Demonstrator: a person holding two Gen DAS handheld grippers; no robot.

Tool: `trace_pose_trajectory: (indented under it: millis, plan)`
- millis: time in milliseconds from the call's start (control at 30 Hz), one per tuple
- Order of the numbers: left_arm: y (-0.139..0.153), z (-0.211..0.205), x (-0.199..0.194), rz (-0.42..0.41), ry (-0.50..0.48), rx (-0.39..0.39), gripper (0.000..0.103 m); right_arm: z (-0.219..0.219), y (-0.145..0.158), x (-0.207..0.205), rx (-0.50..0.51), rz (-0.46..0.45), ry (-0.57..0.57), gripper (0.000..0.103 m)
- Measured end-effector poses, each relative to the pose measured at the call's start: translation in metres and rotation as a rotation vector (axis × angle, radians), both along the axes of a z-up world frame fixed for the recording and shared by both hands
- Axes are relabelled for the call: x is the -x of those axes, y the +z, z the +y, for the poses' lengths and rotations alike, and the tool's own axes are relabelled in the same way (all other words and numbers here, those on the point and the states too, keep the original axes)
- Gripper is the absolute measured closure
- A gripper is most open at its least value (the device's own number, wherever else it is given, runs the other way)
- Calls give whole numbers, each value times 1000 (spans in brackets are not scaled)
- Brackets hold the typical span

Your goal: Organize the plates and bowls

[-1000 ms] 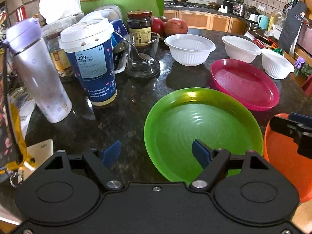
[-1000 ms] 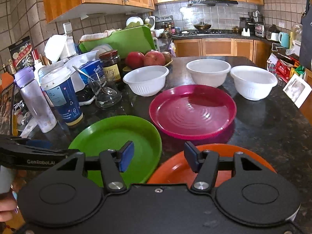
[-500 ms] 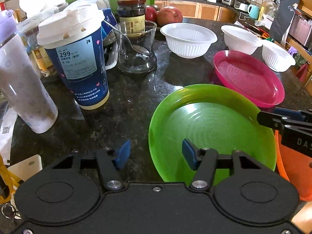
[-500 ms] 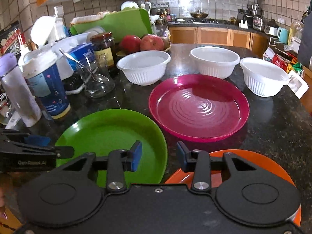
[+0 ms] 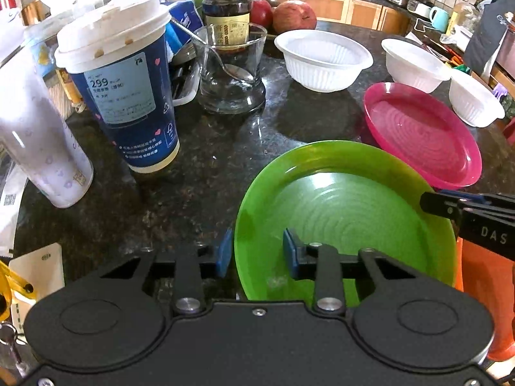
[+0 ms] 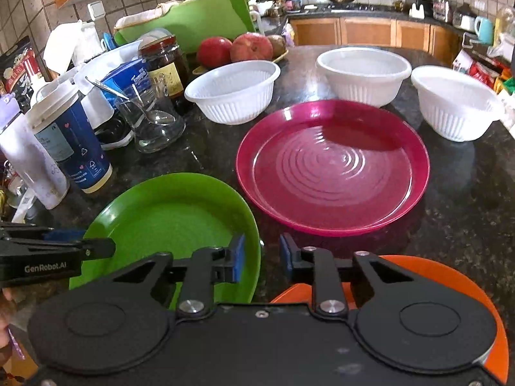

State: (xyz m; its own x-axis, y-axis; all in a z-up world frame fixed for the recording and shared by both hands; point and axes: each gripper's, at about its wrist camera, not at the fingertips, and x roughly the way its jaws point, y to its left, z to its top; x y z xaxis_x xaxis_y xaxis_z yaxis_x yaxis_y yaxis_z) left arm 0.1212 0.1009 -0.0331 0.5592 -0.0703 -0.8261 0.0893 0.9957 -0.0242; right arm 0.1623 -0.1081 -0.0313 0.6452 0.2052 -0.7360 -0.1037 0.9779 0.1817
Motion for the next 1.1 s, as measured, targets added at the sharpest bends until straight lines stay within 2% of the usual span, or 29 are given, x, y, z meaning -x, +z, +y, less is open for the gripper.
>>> trace_pose_trajectory:
  millis: [67,133,267,533,1100]
  plan:
    - [0,2,3,9,12,2,62,-1,-1,-1,-15,9,6,83]
    - [0,2,5,15,15,5,69,0,-3,-1,-20,14,17,86]
    - [1,3,10,16,27,14,71,2,-5,1,-17,16,22,90]
    - [2,5,29,7,40,0,72,10,-3,10,10,12,64,90]
    - [6,41,88,4,158,-25,71,54,4,48,24,-10,248,89]
